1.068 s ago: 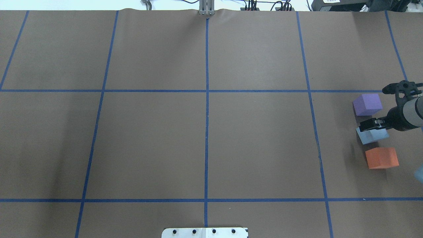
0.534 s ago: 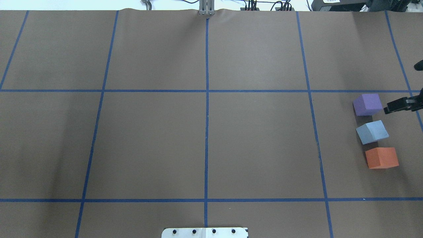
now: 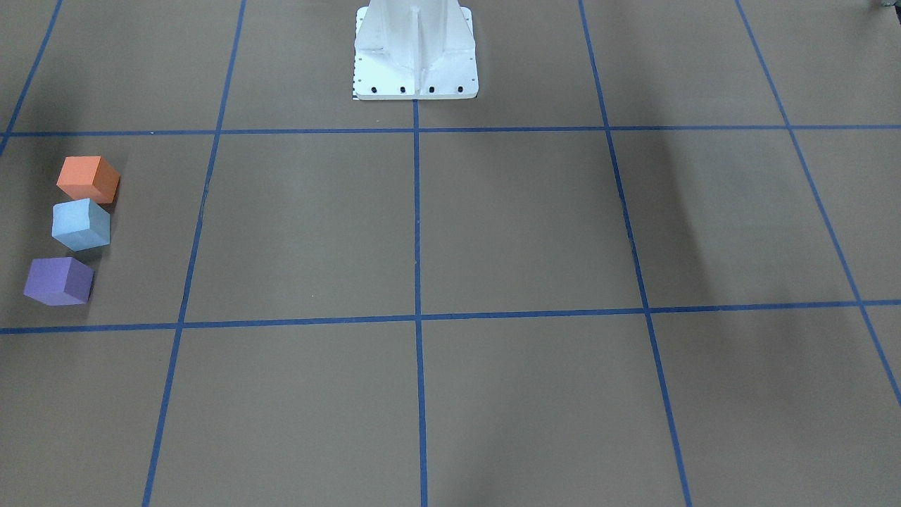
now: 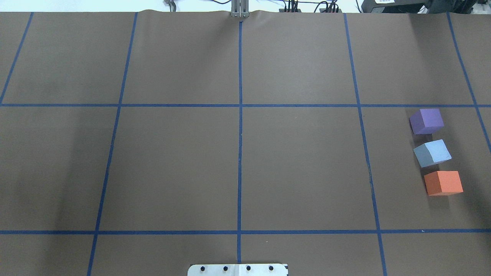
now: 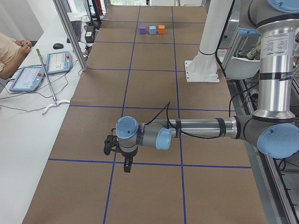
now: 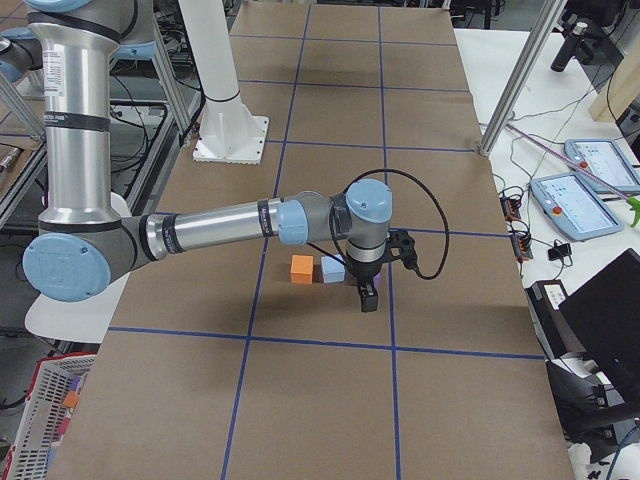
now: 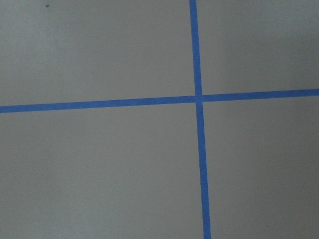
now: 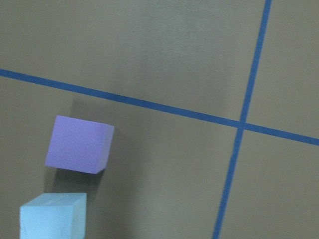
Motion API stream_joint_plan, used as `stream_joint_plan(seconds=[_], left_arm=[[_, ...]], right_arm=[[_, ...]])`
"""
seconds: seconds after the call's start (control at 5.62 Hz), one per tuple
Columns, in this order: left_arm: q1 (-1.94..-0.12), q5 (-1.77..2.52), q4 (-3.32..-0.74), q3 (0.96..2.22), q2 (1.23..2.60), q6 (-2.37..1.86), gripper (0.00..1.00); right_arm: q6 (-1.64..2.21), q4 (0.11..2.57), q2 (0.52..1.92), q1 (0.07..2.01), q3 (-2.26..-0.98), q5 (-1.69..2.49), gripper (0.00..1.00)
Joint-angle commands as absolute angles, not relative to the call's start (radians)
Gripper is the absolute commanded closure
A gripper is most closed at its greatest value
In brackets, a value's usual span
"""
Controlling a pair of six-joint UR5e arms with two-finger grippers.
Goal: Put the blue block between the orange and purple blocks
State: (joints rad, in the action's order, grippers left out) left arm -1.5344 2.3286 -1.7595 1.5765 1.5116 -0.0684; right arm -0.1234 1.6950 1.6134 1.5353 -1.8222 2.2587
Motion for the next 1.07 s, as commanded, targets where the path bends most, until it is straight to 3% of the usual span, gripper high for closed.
stream_joint_plan(seconds=[0.0,0.89], left_arm=[[-1.536,2.324,-1.759,1.582,1.511,-0.074,0.0],[-1.532,2.318,-1.763,1.572,1.506,-0.066,0.0]], right_arm=[[-0.187,1.758,1.644,1.615,-1.822,2.25,0.01],[-0.273,1.586,1.69,1.615,-1.818,2.244,0.0]])
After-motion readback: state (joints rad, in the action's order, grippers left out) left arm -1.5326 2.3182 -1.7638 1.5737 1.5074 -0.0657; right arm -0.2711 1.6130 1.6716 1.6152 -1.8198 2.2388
